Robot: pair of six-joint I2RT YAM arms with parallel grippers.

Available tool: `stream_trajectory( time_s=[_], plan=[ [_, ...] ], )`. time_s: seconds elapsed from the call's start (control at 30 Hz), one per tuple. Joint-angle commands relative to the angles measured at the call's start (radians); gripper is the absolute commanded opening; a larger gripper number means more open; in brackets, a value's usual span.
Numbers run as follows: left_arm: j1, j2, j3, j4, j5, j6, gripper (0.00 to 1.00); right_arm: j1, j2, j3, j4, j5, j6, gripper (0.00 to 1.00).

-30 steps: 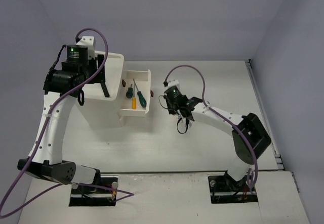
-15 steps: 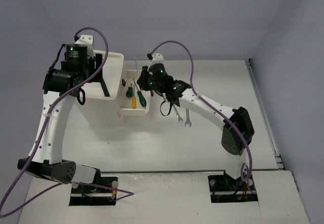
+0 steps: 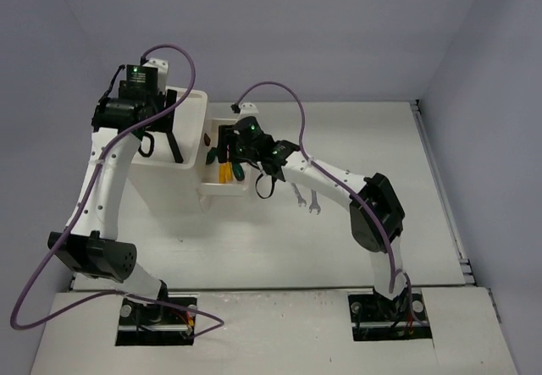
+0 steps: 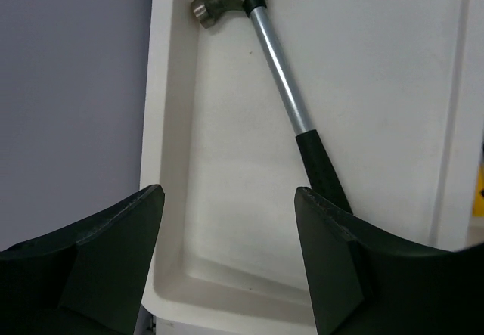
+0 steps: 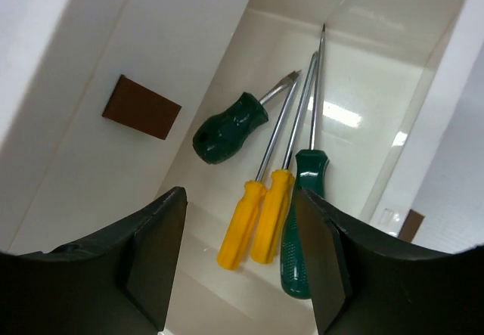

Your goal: Sort the tools into containers

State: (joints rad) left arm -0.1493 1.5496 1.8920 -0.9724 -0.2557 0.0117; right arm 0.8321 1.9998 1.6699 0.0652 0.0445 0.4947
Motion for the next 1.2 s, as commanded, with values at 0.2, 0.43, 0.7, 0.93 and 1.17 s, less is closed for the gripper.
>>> stream_trajectory(
  time_s=[0.2,0.43,0.7,0.93,1.17],
  plan=[
    [0.148,0.137,0.168,0.028,0.113,0.082,0.66,-0.162,-0.263,-0.121,0.054,-0.105,-0.154,0.53],
    [0.232,0.199,0.171,0.027,0.149,0.080,0.64,-0.270,-0.282,-0.241,0.038,-0.165,-0.192,0.49],
    [0.243,0.228,0.167,0.031,0.185,0.088,0.00,-0.281,-0.168,-0.239,0.032,-0.169,-0.202,0.42],
    [0.243,0.227,0.156,0.033,0.203,0.078,0.00,-0.234,-0.038,-0.119,0.032,-0.227,-0.192,0.38],
    [0.243,0.238,0.136,0.041,0.213,0.081,0.00,-0.154,0.037,0.010,0.031,-0.238,-0.204,0.38]
  ],
)
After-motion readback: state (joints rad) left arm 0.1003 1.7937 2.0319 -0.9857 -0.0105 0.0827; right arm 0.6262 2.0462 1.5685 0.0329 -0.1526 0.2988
